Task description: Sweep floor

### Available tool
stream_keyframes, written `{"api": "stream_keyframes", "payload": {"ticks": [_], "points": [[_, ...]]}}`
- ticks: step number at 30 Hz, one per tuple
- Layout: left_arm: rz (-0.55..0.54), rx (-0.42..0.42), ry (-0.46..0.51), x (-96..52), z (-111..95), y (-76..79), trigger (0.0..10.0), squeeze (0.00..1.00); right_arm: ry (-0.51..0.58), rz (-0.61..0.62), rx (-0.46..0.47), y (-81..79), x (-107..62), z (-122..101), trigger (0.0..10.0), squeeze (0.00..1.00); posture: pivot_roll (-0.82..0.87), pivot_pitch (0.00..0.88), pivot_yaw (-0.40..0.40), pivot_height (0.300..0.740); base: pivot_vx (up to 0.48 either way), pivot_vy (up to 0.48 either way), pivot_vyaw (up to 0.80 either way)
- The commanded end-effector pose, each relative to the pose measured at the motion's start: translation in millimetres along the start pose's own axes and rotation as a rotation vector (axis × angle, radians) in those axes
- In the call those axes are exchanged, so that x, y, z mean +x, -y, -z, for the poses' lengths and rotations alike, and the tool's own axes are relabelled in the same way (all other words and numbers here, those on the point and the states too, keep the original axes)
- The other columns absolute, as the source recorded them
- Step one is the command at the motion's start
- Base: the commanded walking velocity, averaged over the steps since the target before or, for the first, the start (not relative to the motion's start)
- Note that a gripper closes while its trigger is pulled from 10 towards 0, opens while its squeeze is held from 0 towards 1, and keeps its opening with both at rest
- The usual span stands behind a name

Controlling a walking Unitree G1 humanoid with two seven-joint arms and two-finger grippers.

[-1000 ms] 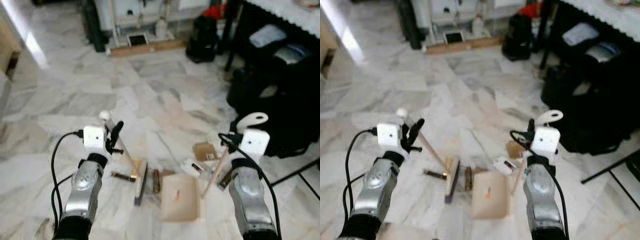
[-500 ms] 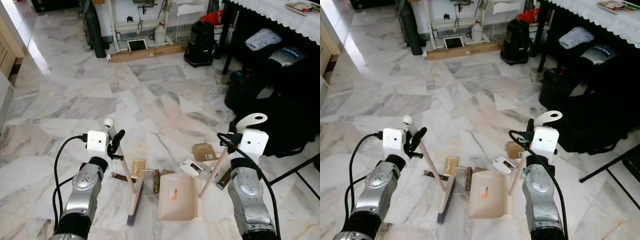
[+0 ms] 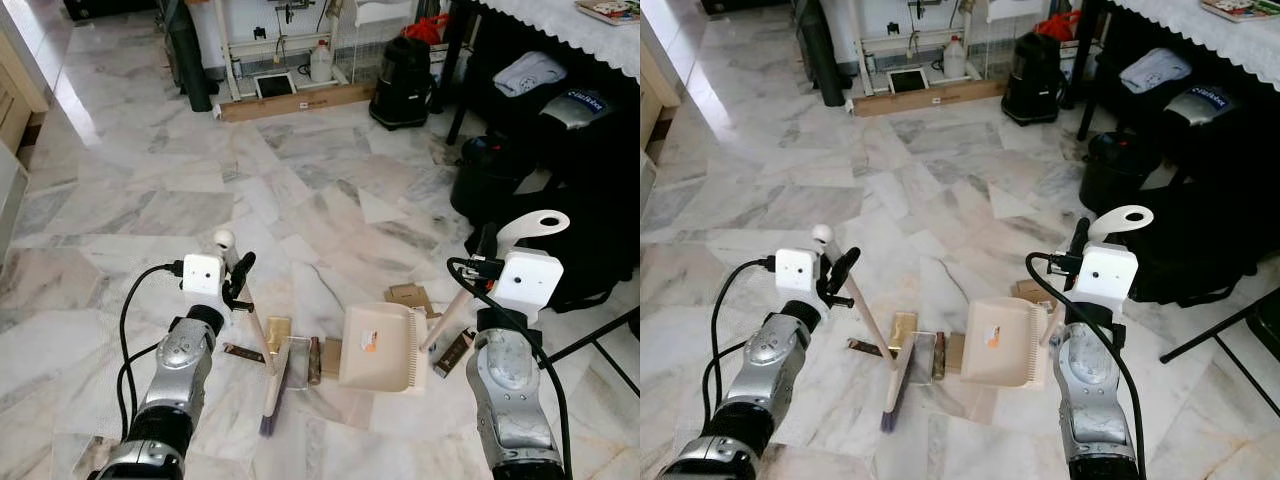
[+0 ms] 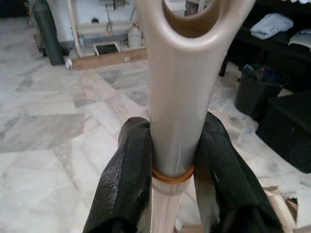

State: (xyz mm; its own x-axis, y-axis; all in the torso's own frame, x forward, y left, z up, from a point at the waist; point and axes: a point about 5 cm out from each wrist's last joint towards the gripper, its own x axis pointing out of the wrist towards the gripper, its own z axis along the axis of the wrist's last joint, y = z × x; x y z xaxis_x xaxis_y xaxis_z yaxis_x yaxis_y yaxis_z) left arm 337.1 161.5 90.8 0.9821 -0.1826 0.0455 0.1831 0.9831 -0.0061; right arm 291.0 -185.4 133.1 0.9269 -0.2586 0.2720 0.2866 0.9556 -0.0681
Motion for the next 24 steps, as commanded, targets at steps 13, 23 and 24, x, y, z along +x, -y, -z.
{"api": "stream_keyframes", "payload": {"ticks": [13, 23, 24], "points": [[0.061, 0.013, -0.133, 3.1, 14, -6.6, 10.0, 0.0, -0.025, -0.004, -0.024, 3.8, -7.8, 2, 10.0, 0.0, -0.06, 0.111, 0.015, 0.74, 0.0, 0.0, 0.0], [0.288, 0.128, -0.198, -11.7, 3, -33.0, 10.0, 0.0, -0.033, -0.019, -0.018, -0.6, -5.5, 3, 10.0, 0.0, -0.03, 0.105, 0.009, 0.74, 0.0, 0.0, 0.0], [0.341, 0.153, -0.224, -16.4, 1, -36.5, 10.0, 0.0, -0.033, -0.024, -0.015, -2.4, -4.6, 3, 10.0, 0.0, -0.03, 0.101, 0.008, 0.74, 0.0, 0.0, 0.0]]}}
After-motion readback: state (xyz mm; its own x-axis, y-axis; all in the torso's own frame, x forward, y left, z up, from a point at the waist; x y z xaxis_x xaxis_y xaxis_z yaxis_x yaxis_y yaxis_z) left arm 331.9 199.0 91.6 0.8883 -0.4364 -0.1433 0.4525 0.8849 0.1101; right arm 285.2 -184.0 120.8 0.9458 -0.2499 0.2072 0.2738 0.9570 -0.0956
